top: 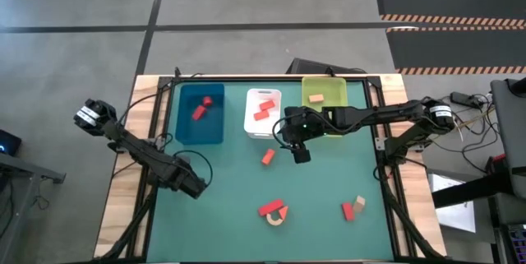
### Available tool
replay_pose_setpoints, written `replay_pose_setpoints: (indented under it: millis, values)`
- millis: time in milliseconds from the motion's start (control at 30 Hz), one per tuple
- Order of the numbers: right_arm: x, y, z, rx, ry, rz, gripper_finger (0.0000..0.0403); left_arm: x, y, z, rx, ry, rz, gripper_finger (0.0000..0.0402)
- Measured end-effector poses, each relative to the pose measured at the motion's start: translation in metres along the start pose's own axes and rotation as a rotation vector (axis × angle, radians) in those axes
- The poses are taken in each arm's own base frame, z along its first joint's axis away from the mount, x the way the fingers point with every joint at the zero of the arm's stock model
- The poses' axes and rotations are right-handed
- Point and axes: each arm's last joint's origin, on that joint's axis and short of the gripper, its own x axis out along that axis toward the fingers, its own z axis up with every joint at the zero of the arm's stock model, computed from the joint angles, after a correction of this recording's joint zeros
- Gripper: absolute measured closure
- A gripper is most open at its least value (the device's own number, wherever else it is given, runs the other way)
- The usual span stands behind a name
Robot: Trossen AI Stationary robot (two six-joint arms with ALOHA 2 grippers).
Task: Sort & place blocks by color
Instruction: Put the left light brown block into the yellow bin
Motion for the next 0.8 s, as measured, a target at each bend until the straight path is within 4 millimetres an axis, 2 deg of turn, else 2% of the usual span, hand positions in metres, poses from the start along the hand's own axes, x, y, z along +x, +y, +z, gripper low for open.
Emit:
replay_pose_setpoints:
  millis: [200, 567, 800]
  values:
    - [0.0, 0.0, 0.0, 0.0, 0.001, 0.0, 0.0172, -0.006, -0.001, -0.007, 0.018, 0.047, 0.003, 0.0178]
    - [0.0, 0.0, 0.0, -0.002, -0.001, -0.001, 0.0172, 0.002, 0.0, -0.004, 0.217, -0.036, 0.027, 0.0178]
    - [0.0, 0.0, 0.0, -0.002, -0.002, -0.002, 0.0172, 0.006, 0.004, -0.001, 0.26, -0.073, 0.036, 0.0178]
